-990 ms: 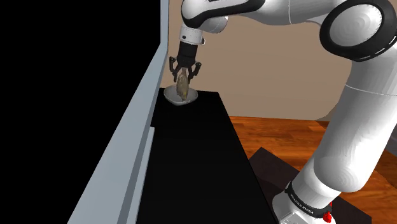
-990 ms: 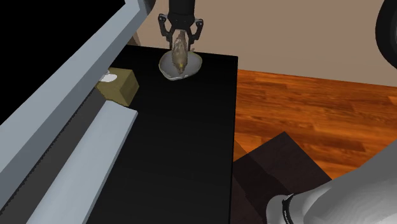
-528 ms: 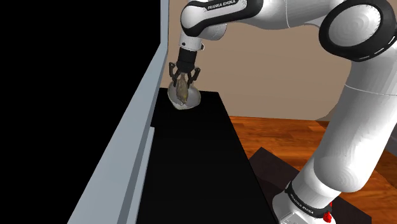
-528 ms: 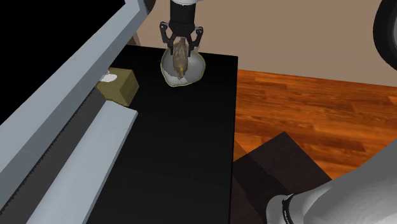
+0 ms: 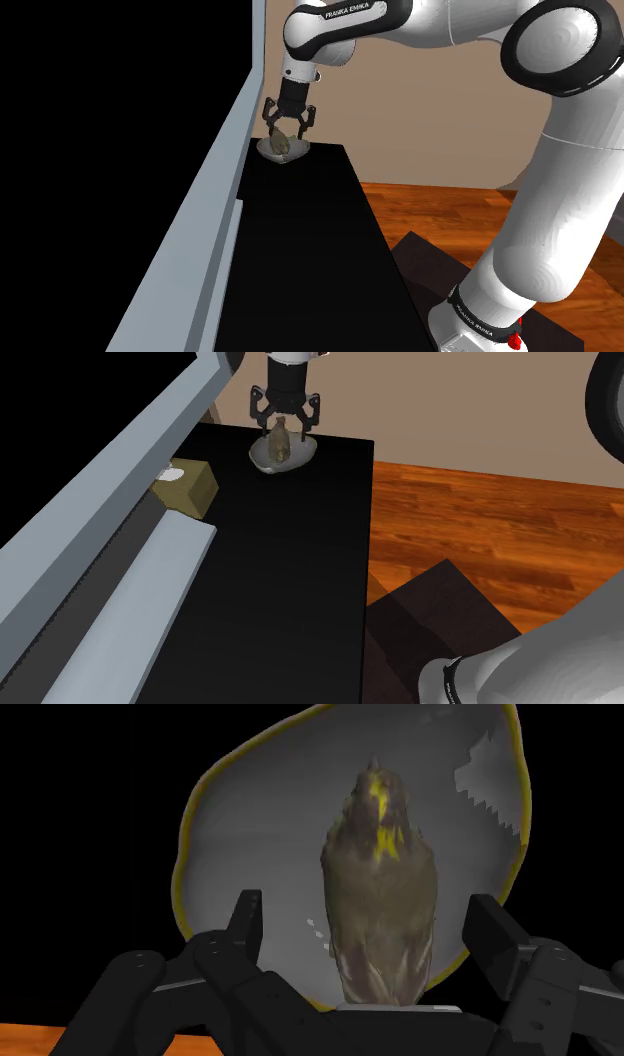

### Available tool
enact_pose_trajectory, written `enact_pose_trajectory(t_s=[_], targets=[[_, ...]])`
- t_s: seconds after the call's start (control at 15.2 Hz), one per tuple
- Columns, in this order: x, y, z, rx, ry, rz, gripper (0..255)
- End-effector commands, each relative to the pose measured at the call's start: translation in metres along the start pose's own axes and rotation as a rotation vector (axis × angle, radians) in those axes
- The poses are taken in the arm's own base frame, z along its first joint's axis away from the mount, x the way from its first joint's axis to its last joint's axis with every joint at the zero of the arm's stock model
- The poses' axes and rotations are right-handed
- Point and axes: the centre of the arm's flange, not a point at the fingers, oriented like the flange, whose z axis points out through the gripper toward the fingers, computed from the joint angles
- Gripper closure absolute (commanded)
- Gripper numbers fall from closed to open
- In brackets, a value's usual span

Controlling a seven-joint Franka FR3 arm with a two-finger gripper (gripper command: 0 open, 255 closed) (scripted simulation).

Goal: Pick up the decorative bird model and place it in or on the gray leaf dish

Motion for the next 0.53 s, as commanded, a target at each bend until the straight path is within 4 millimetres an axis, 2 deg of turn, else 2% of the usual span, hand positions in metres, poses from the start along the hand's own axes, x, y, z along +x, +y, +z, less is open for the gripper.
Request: enact_pose_trajectory(t_s=[0.0, 0.13, 0.4, 0.46], targets=[[0.0, 0.0, 0.001, -0.001, -0.001, 0.0, 0], [0.0, -0.001, 0.0, -0.001, -0.001, 0.0, 0], [0.0, -0.001, -0.05, -0.001, -0.001, 0.0, 0], [0.0, -0.001, -0.05, -0.001, -0.001, 0.0, 0]])
